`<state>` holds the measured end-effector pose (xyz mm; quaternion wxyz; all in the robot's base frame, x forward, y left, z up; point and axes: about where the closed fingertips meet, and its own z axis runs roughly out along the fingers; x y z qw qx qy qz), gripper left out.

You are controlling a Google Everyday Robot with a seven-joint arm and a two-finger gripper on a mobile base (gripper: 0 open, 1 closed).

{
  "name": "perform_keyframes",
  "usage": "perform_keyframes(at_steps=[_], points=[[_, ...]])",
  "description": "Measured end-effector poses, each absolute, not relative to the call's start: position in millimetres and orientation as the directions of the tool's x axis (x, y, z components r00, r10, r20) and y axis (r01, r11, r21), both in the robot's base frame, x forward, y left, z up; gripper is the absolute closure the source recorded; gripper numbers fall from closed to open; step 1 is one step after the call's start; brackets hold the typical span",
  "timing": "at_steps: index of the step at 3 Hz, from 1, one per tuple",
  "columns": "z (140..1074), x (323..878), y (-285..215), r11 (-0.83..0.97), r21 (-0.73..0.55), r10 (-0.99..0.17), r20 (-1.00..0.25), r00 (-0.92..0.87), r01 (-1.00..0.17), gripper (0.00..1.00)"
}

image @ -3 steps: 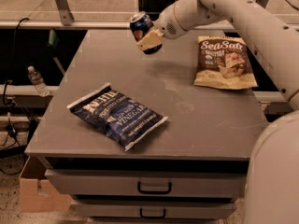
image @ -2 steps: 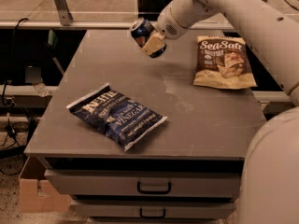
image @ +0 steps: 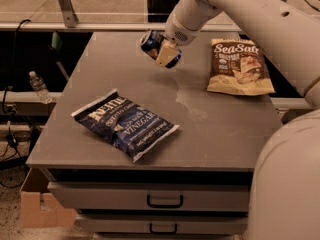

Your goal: Knock pepsi can over

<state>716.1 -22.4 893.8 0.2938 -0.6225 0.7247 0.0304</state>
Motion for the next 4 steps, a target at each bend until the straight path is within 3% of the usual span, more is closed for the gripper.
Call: perform_keyframes(at_steps=[2, 3, 4], points=[[885.5, 709.5, -17.0, 0.151, -0.334, -0.924, -0.381, -0.014, -0.931, 0.12], [884.2, 706.6, -15.5, 0.126, -0.338, -0.932, -0.362, 0.005, -0.933, 0.0], [884.3, 706.5, -15.3, 0.125, -0.338, -0.932, -0.362, 0.006, -0.933, 0.0]])
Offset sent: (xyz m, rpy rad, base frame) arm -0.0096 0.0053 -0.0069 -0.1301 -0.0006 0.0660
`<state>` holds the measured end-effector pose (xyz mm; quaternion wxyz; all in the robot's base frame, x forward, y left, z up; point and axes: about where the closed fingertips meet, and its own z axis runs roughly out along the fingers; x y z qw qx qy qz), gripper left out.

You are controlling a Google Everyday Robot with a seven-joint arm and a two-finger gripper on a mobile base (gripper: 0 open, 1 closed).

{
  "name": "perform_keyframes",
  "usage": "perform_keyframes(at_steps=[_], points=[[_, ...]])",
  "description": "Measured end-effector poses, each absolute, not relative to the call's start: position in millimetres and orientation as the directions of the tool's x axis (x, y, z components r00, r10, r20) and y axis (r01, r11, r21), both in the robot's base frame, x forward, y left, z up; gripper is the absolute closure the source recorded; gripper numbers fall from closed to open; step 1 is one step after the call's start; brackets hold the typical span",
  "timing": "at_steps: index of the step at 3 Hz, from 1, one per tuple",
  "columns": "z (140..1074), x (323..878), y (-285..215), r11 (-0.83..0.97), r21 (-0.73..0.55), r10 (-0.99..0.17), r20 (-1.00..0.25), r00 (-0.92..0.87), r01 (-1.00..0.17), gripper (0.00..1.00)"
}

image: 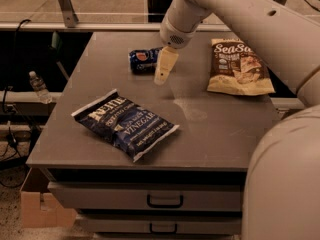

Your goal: Knock pepsi can over

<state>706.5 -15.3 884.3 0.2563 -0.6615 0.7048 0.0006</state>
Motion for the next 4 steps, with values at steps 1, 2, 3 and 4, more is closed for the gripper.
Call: perform_keyframes(at_steps=[1, 2, 3, 4], points=[[887, 708, -21, 0.151, -0.331, -0.917, -0.399, -0.007, -0.932, 0.0], [892, 713, -35, 0.212, -0.316, -0.884, -0.466, -0.043, -0.925, 0.0], [901, 719, -59, 0.292, -0.303, -0.834, -0.545, -0.086, -0.907, 0.0], [919, 719, -97, 0.39, -0.285, -0.75, -0.65, -0.123, -0.875, 0.0]])
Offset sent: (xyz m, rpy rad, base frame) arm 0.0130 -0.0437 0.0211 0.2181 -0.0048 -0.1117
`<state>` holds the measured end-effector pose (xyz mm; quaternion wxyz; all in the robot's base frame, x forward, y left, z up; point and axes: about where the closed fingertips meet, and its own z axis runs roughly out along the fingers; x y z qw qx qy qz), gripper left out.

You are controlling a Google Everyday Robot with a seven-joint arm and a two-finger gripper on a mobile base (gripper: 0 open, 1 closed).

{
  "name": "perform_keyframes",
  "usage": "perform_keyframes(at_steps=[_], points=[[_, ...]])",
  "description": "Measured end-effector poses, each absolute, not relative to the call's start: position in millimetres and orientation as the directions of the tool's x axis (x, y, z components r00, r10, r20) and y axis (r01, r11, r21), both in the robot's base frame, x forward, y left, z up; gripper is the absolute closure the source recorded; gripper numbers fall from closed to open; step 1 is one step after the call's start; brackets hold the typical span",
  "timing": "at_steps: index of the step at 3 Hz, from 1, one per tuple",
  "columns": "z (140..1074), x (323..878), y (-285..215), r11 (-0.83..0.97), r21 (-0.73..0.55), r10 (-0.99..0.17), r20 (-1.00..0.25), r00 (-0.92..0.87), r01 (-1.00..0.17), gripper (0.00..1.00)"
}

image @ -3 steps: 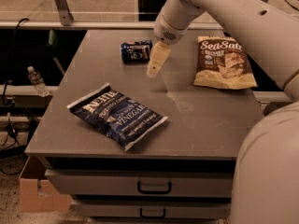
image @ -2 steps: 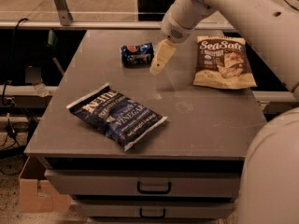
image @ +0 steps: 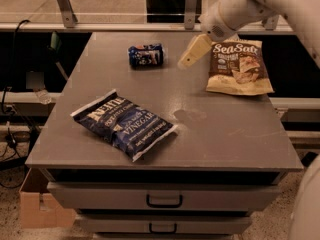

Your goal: Knock pepsi can over

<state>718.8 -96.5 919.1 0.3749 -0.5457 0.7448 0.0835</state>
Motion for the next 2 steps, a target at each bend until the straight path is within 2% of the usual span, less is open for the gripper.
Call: perform_keyframes(at_steps=[1, 2], points=[[940, 711, -133, 0.459, -0.275, -0.653, -0.749, -0.111, -0.845, 0.0], [943, 706, -146, 0.479, -0.263, -0.631, -0.766, -0.121, -0.837, 0.0]])
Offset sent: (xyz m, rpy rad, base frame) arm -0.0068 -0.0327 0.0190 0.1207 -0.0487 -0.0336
